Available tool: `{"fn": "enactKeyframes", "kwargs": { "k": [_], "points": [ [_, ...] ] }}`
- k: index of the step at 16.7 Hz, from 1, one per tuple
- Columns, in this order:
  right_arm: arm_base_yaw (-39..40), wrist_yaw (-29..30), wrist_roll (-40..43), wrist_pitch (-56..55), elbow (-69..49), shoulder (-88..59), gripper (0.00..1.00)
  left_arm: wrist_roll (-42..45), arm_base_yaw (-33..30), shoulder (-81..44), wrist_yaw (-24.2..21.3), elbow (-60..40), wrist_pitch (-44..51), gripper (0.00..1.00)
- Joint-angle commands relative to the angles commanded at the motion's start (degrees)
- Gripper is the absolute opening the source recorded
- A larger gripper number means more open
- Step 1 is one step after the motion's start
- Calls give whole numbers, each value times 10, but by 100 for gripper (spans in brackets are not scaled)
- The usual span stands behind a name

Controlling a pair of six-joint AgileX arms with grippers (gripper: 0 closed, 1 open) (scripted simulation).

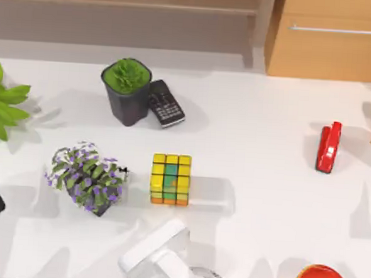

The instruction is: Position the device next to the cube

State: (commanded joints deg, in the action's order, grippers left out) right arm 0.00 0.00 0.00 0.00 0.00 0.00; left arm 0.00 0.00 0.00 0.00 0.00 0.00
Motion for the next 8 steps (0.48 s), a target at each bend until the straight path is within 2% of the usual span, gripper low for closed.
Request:
{"fn": "enactKeyframes", "kwargs": {
  "k": [4,8],
  "points": [
    [-9,0,17,14,-13,-19,100,0,0,0,0,0,0,100],
    [-52,-2,98,83,-81,-128,100,0,0,0,0,0,0,100]
  ]
}}
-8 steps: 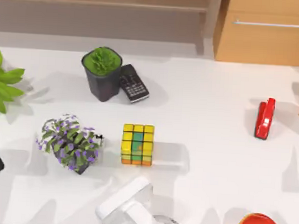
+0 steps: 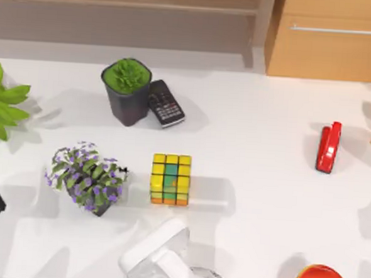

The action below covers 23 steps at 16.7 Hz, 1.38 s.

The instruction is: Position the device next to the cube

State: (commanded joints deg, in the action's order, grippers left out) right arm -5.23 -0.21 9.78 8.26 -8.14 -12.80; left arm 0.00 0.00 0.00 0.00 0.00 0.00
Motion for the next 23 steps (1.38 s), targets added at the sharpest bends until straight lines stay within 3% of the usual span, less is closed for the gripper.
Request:
{"fn": "enactKeyframes", "kwargs": {
  "k": [14,18,23],
  "points": [
    [-213,-11,424,344,-335,-675,100,0,0,0,0,0,0,100],
    [-244,-13,479,392,-382,-749,100,0,0,0,0,0,0,100],
    [-243,-13,483,394,-383,-752,100,0,0,0,0,0,0,100]
  ]
}}
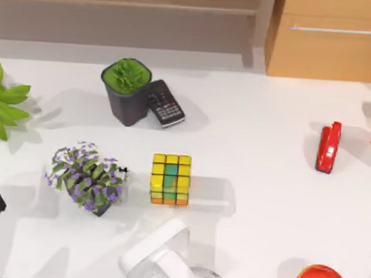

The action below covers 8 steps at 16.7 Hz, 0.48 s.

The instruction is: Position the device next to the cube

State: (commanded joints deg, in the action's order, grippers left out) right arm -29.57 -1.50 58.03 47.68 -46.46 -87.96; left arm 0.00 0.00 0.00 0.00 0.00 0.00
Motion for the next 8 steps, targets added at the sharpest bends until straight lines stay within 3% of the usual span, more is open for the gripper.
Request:
{"fn": "enactKeyframes", "kwargs": {
  "k": [8],
  "points": [
    [0,0,-3,-91,41,-51,100,0,0,0,0,0,0,100]
  ]
}}
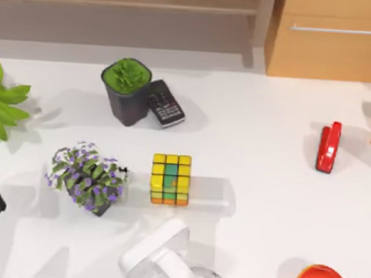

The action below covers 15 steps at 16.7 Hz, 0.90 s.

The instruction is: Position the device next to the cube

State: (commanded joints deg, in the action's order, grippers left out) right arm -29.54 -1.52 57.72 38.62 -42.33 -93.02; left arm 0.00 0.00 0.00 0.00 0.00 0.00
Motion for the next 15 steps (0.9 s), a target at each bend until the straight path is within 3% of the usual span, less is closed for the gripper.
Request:
{"fn": "enactKeyframes", "kwargs": {
  "k": [5,15],
  "points": [
    [0,0,0,-15,7,-8,100,0,0,0,0,0,0,100],
    [0,0,0,-15,7,-8,25,0,0,0,0,0,0,100]
  ]
}}
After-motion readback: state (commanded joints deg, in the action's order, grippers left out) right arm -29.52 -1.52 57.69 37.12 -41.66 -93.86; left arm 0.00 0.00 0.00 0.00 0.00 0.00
